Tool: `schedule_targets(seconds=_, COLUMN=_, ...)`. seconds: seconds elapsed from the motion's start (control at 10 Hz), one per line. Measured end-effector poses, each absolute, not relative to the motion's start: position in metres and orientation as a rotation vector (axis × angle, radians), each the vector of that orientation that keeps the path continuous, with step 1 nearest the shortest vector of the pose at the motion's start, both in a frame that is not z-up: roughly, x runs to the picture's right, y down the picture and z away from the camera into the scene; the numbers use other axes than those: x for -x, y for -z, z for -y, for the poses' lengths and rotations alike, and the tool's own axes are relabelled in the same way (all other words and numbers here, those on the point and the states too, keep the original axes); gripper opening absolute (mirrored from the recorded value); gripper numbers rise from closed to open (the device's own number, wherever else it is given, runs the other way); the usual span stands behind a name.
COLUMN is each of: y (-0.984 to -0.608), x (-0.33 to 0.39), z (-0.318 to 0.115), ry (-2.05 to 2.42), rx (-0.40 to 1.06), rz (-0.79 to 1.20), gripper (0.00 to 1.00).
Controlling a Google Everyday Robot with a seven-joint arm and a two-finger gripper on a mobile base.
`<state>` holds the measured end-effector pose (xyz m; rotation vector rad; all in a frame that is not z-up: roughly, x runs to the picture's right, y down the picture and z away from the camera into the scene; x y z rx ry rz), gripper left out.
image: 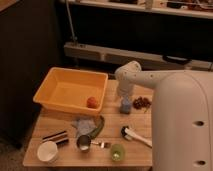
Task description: Place sponge in plastic cup
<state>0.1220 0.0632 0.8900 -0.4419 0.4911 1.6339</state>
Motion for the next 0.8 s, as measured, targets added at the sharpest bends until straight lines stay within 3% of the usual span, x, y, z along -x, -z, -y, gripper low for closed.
schedule_targets(seconds=0.8, y=-0.923, x=-0.14, z=-0.064, ry=-1.753, rx=0.534, rz=-0.475, gripper=0.65)
